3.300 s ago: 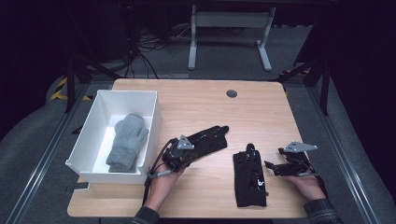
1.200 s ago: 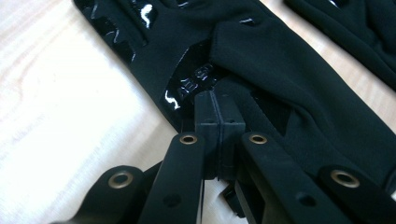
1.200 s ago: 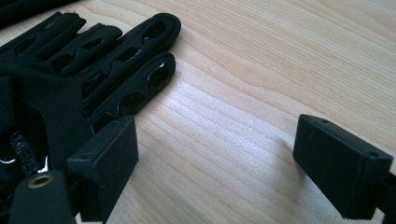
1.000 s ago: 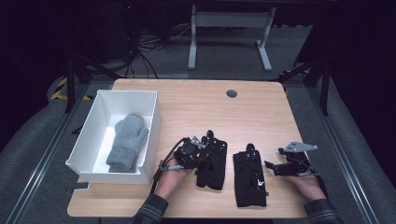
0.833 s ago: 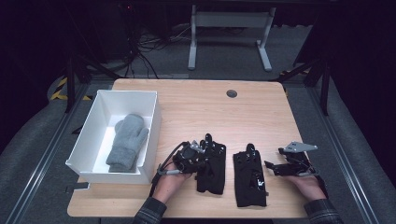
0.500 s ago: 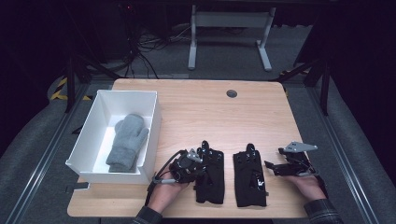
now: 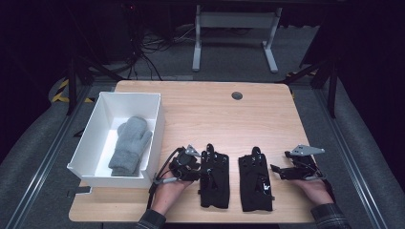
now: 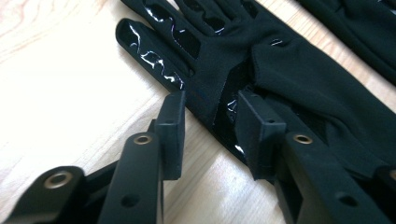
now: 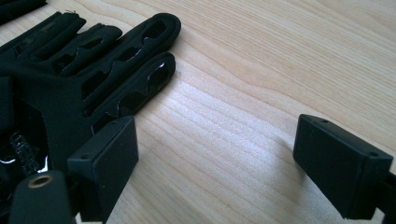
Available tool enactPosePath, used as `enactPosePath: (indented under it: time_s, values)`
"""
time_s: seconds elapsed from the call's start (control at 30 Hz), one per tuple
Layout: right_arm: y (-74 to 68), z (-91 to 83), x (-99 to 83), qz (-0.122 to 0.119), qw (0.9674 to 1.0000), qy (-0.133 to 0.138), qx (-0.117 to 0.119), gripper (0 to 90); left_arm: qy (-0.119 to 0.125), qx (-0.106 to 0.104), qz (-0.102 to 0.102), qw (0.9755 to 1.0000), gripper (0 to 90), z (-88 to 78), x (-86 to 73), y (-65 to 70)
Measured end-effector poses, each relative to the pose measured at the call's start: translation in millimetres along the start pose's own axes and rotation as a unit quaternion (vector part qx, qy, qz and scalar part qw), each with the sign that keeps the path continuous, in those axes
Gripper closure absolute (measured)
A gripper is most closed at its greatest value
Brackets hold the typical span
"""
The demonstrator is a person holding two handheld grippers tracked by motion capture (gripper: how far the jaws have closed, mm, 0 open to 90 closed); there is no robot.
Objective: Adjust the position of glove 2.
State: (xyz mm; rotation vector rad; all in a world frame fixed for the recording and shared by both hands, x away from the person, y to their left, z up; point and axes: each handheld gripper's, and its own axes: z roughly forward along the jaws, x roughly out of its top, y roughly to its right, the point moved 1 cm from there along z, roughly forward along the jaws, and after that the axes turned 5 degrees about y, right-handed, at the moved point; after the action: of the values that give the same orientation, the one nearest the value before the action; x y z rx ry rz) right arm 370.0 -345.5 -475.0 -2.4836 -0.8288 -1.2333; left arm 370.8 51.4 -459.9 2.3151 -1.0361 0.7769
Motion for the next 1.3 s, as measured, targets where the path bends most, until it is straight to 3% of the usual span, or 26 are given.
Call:
enactPosePath:
  time_s: [0.1, 0.4, 0.53, 0.67, 0.73, 0.83, 0.87, 1.0, 1.17, 1.3]
  values:
    - [0.0, 0.0, 0.0, 0.0, 1.0, 0.0, 0.0, 14.5, -0.005, -0.001, -0.003, 1.0, 63.8, 3.9, -0.7, 1.6]
    - [0.0, 0.1, -0.1, 0.0, 1.0, 0.001, 0.0, 14.5, -0.008, -0.002, -0.015, 0.9999, 85.3, 5.4, -0.1, 6.4]
    - [0.0, 0.0, 0.0, 0.0, 1.0, 0.0, 0.0, 14.8, -0.007, -0.008, -0.02, 0.9998, 86.8, 4.4, 0.5, 4.8]
    - [-1.2, -3.8, 2.0, 0.003, 0.9999, -0.009, 0.007, 21.3, 0.001, -0.02, -0.028, 0.9994, 87.3, 0.1, 0.7, 2.0]
    - [-3.1, -10.1, 3.9, 0.006, 0.9997, 0.001, 0.023, 31.1, 0.008, -0.025, -0.032, 0.9991, 87.4, -3.0, 1.2, 0.5]
    - [-8.4, -21.6, 5.4, -0.009, 0.9981, 0.017, 0.059, 57.8, 0.018, -0.029, -0.038, 0.9987, 87.4, -7.5, 1.4, -3.2]
    - [-11.8, -24.9, 5.5, -0.014, 0.9971, 0.016, 0.073, 66.6, 0.02, -0.029, -0.039, 0.9986, 87.4, -8.6, 1.4, -4.4]
    - [-22.5, -28.0, 4.1, -0.032, 0.9939, -0.003, 0.106, 87.1, 0.031, -0.037, -0.048, 0.9977, 87.5, -13.5, 1.8, -7.2]
    - [-30.9, -21.7, 2.4, -0.042, 0.9881, -0.032, 0.144, 90.0, 0.037, -0.048, -0.056, 0.9966, 87.6, -14.6, 2.4, -7.3]
    - [-34.4, -18.9, 2.2, -0.046, 0.986, -0.039, 0.156, 90.0, 0.041, -0.05, -0.059, 0.9961, 87.6, -14.3, 2.6, -7.2]
